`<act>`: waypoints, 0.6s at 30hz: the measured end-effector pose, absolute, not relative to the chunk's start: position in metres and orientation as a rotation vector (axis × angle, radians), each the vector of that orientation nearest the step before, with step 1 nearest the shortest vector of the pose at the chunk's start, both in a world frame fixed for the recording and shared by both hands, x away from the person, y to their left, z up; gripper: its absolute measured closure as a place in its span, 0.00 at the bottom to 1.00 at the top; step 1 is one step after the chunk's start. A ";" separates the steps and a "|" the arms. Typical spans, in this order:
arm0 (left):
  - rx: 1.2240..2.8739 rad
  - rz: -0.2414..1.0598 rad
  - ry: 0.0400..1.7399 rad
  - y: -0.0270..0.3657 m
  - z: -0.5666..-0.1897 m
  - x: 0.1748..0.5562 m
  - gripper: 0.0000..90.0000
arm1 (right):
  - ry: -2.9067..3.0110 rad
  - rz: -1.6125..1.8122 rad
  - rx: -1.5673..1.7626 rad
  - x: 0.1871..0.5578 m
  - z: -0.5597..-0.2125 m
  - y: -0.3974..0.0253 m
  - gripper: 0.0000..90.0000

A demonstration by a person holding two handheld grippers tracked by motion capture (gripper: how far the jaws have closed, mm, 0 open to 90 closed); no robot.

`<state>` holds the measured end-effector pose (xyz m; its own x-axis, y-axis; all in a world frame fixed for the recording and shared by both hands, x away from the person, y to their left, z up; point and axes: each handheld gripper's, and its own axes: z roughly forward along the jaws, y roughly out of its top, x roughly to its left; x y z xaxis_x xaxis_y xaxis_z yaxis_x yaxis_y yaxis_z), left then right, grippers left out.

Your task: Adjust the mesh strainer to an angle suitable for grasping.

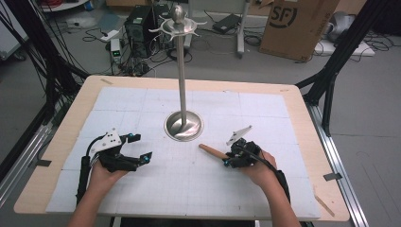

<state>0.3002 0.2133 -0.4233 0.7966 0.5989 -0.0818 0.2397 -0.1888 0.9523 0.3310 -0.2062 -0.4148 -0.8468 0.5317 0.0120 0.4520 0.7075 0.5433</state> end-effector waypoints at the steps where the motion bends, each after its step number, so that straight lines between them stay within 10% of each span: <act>1: 1.769 0.368 0.652 0.213 -0.423 0.300 0.17 | 2.758 0.855 0.793 0.331 -0.413 -0.207 0.78; 18: 1.772 0.363 0.652 0.212 -0.424 0.300 0.17 | 2.812 0.828 0.831 0.331 -0.415 -0.204 0.72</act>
